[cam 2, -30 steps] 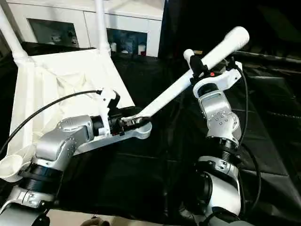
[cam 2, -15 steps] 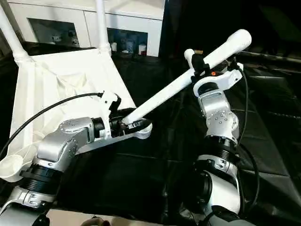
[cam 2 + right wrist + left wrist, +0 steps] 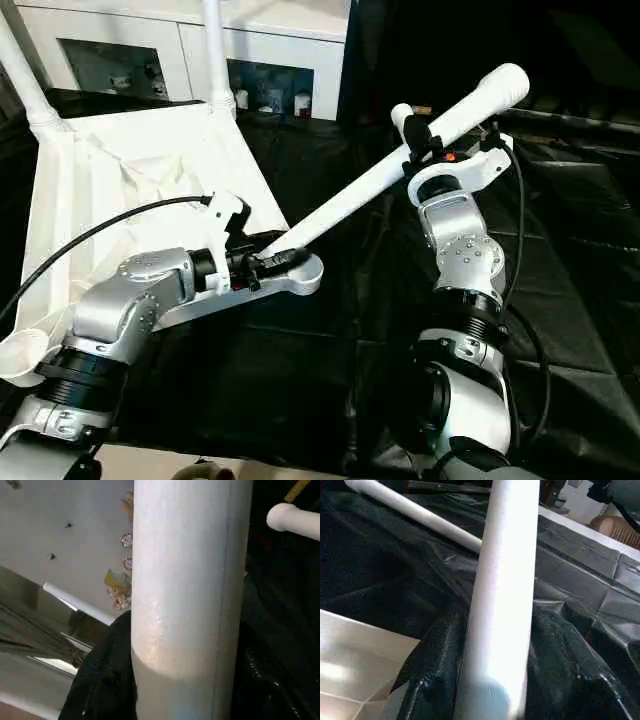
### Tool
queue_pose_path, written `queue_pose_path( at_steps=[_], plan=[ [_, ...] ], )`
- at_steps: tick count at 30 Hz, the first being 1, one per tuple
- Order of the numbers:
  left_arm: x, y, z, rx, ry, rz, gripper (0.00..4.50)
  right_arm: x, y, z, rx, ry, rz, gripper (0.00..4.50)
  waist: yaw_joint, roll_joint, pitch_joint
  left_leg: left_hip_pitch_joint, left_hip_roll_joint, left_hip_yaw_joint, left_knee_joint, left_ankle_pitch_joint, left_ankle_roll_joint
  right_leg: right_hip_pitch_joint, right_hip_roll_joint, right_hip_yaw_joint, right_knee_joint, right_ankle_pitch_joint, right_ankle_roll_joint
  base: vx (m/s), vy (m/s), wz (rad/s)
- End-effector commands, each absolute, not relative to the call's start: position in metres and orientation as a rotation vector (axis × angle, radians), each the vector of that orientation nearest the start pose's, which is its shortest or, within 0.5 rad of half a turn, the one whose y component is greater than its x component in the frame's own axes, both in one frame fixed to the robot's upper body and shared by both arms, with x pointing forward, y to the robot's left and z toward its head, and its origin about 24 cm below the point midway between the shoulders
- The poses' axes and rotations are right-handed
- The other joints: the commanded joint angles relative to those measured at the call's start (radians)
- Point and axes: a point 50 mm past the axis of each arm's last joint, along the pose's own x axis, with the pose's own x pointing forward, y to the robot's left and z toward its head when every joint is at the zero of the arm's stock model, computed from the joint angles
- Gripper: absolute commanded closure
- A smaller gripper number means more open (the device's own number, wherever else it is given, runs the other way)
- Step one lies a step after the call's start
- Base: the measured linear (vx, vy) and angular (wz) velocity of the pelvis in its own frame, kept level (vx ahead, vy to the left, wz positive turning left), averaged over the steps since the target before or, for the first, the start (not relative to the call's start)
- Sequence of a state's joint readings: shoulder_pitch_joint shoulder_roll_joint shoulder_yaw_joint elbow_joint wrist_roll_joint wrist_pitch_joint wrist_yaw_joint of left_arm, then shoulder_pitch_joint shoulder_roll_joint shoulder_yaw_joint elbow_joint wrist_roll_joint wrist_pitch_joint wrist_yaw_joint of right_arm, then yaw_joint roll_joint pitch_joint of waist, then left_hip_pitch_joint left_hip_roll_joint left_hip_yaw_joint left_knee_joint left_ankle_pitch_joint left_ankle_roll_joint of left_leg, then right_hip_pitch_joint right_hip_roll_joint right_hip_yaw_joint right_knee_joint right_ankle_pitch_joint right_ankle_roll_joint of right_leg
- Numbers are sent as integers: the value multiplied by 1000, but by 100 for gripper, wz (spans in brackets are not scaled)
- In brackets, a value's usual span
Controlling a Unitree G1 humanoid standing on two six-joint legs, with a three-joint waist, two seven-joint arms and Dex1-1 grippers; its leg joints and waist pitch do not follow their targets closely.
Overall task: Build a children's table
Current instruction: Insert table leg to table base
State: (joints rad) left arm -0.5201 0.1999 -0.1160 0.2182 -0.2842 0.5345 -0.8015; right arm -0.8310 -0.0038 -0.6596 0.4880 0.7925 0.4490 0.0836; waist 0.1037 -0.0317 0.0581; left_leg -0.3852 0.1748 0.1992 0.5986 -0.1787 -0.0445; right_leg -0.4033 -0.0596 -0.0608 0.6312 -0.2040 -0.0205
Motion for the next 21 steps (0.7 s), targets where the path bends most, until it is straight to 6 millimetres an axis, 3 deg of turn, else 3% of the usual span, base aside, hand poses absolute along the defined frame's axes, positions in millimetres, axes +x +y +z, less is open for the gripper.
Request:
queue_pose_path(
  at_steps=[1, 5, 10, 13, 21],
  plan=[
    [314, 90, 95, -98, 262, -1045, 241, 383, -180, 158, 1123, -82, 128, 275, -1, 8, -75, 25, 53, -25, -67, -95, -7, 53, -86, 52, -66, -40, -173, 0, 0, 0],
    [315, 91, 95, -96, 258, -1041, 277, 384, -180, 159, 1125, -81, 130, 275, -1, 9, -75, 25, 53, -25, -66, -95, -6, 53, -86, 52, -66, -42, -172, 0, 0, 0],
    [316, 95, 100, -93, 242, -1039, 288, 384, -179, 157, 1103, -53, 116, 275, -3, 9, -75, 26, 53, -25, -67, -96, -9, 52, -85, 52, -66, -40, -172, 0, 0, 0],
    [319, 100, 105, -87, 227, -1032, 294, 384, -181, 156, 1127, -64, 112, 205, -4, 11, -75, 26, 53, -25, -67, -104, -13, 51, -86, 52, -67, -50, -173, 0, 0, 0],
    [324, 116, 117, -66, 195, -1009, 307, 382, -185, 156, 1149, -56, 140, 148, -8, 13, -76, 26, 52, -24, -66, -99, -11, 53, -83, 52, -65, -31, -174, 0, 0, 0]
  ],
)
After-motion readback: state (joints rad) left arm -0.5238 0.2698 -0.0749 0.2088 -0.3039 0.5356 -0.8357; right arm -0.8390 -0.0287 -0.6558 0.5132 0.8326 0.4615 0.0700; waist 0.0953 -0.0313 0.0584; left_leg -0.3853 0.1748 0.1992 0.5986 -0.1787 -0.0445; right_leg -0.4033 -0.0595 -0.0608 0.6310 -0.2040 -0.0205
